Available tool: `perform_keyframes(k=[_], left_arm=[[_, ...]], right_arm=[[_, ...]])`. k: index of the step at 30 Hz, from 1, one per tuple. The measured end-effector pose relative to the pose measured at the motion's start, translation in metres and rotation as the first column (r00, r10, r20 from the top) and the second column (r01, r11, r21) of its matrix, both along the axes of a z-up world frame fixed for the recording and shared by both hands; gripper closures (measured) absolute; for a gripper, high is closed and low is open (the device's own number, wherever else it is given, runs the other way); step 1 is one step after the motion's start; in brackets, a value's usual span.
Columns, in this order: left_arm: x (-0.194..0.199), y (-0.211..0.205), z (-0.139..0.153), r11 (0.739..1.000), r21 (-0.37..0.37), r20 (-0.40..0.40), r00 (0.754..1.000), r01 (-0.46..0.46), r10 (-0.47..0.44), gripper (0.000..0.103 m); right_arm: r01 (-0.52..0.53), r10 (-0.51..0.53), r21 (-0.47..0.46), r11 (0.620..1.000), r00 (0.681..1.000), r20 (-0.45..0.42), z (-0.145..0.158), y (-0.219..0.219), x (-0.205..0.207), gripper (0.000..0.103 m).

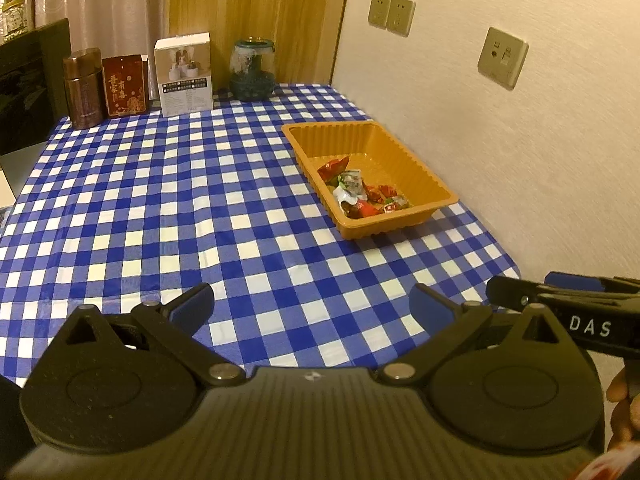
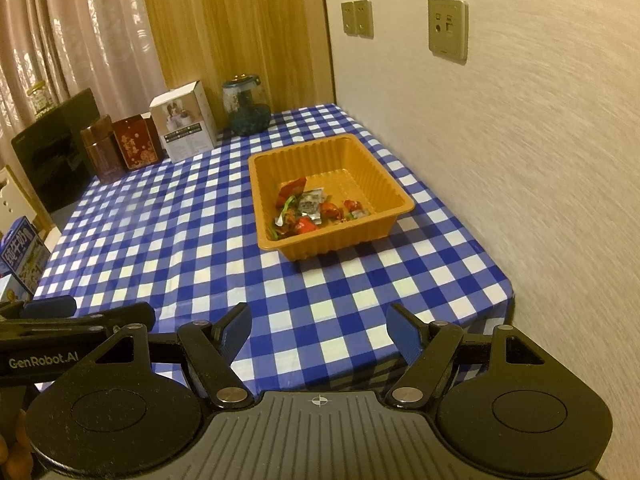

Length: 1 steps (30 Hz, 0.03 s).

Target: Organize snacks

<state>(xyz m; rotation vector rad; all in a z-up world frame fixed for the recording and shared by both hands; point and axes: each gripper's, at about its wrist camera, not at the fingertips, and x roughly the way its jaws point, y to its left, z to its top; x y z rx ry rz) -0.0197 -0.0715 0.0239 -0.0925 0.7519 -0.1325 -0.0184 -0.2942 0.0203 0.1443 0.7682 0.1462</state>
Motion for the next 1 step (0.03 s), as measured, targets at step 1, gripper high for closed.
perform_keyframes(k=[1], left_arm=[[0.0005,0.0002,0.0002,1.000,-0.003,-0.001,1.000,0.000,0.000,0.000]], right_arm=[[0.000,0.000,0.001,1.000,1.000,0.000,0.0000,0.0000,0.0000,0.029]])
